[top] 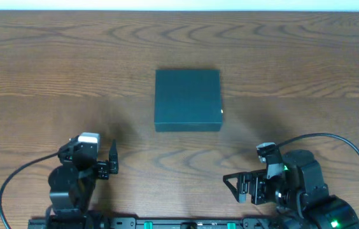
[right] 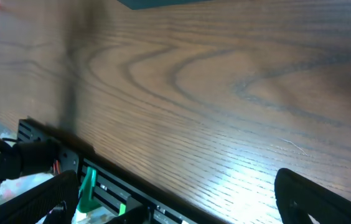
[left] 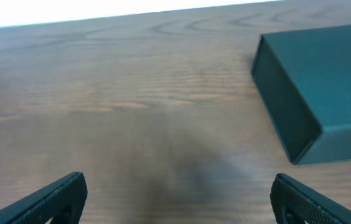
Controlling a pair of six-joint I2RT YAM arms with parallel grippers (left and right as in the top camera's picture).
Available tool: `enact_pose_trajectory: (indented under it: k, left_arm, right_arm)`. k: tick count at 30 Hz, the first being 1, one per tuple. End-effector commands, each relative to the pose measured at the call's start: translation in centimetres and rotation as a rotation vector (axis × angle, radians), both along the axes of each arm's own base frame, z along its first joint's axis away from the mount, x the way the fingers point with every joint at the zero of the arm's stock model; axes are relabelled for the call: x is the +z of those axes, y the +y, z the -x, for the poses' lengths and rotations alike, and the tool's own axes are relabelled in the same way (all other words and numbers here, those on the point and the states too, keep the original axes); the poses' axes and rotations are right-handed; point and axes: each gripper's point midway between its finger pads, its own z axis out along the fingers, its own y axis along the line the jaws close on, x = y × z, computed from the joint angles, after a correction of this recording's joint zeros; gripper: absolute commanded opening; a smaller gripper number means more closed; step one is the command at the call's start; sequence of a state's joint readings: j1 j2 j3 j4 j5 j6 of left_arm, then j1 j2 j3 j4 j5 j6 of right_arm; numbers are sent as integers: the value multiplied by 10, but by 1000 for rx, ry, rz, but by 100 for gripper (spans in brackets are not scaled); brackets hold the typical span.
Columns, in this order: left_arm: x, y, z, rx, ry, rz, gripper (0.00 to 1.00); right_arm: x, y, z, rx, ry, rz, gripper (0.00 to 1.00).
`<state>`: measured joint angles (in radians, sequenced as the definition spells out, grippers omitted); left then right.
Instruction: Pack container
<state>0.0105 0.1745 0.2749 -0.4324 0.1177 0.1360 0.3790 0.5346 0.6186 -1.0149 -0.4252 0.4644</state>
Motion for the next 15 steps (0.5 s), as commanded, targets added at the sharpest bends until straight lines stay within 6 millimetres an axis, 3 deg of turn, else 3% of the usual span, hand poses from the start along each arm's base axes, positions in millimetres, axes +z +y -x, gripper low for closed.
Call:
enact_pose_trajectory:
  k: [1,6,15]
  left_arm:
    - [-8,10,-1,83,-39,45,95]
    - [-26,12,-5,91,-79,43,95]
    - [-23,15,-6,107,-102,36,95]
  right_arm:
    - [0,0,1,-2,1,-2,99]
    - [0,0,1,-3,1,-3,99]
    - [0,0,1,-3,1,-3,99]
